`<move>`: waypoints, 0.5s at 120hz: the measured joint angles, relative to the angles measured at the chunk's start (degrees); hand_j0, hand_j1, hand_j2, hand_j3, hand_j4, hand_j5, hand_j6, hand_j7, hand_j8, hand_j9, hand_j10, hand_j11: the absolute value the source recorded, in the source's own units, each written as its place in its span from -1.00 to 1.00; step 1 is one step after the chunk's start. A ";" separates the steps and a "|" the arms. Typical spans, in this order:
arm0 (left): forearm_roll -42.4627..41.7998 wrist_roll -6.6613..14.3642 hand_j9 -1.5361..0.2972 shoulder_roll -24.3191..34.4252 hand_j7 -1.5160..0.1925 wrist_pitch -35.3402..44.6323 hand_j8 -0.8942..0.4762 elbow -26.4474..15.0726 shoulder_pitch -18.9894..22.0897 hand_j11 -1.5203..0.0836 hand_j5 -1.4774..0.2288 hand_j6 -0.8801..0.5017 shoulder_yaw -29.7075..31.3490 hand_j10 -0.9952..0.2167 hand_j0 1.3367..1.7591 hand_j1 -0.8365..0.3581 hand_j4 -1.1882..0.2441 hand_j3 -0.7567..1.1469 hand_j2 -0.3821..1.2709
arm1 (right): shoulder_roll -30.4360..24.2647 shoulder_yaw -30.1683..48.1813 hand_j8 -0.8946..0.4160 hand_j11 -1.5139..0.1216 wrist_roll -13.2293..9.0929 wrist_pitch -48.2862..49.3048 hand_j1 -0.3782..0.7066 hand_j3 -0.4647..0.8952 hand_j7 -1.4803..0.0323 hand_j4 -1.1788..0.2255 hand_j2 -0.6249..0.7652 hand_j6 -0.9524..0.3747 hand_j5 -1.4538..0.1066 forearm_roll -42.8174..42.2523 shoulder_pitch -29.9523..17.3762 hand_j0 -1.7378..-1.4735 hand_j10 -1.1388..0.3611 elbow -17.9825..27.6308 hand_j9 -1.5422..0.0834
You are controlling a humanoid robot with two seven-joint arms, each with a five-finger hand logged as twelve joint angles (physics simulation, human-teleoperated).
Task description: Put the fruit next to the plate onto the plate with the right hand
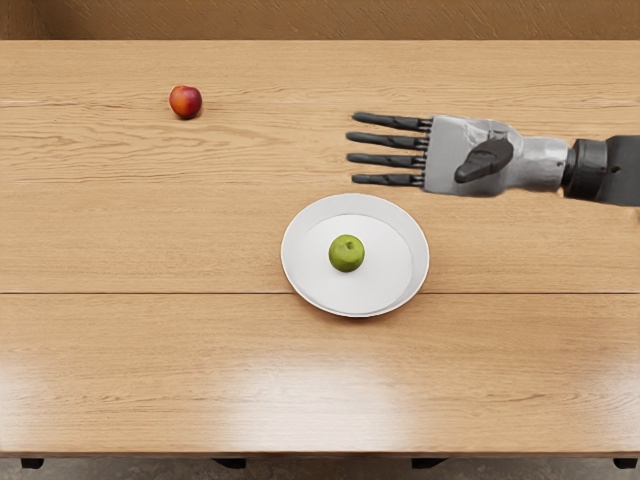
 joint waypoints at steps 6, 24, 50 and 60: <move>0.00 0.00 0.65 0.00 0.75 0.00 0.28 0.01 -0.03 0.87 0.71 0.25 0.01 0.62 0.52 0.95 0.64 -0.21 -0.53 | -2.30 0.06 0.37 0.85 0.00 0.02 -0.94 -0.32 0.96 0.68 -0.10 0.44 0.86 0.27 -0.78 -0.40 0.52 0.01 0.90; 0.00 0.00 0.65 0.00 0.75 0.00 0.28 0.04 -0.26 0.87 0.71 0.25 0.03 0.62 0.52 0.95 0.64 -0.21 -0.53 | -6.92 0.15 0.37 0.85 0.00 0.06 -0.95 -0.32 0.96 0.68 -0.10 0.44 0.86 0.63 -1.81 -0.40 0.52 -0.05 0.90; 0.00 0.00 0.65 0.00 0.75 0.00 0.28 0.05 -0.29 0.87 0.71 0.25 -0.08 0.62 0.52 0.95 0.64 -0.21 -0.53 | -13.81 0.16 0.37 0.85 0.00 0.07 -0.95 -0.32 0.96 0.68 -0.10 0.45 0.86 3.22 -3.40 -0.40 0.52 -0.76 0.90; 0.00 0.00 0.65 0.00 0.75 0.00 0.28 0.05 -0.29 0.87 0.71 0.25 -0.11 0.62 0.52 0.95 0.64 -0.21 -0.53 | -14.73 0.15 0.37 0.85 0.00 0.07 -0.95 -0.32 0.96 0.68 -0.10 0.45 0.86 3.54 -3.78 -0.40 0.52 -1.12 0.90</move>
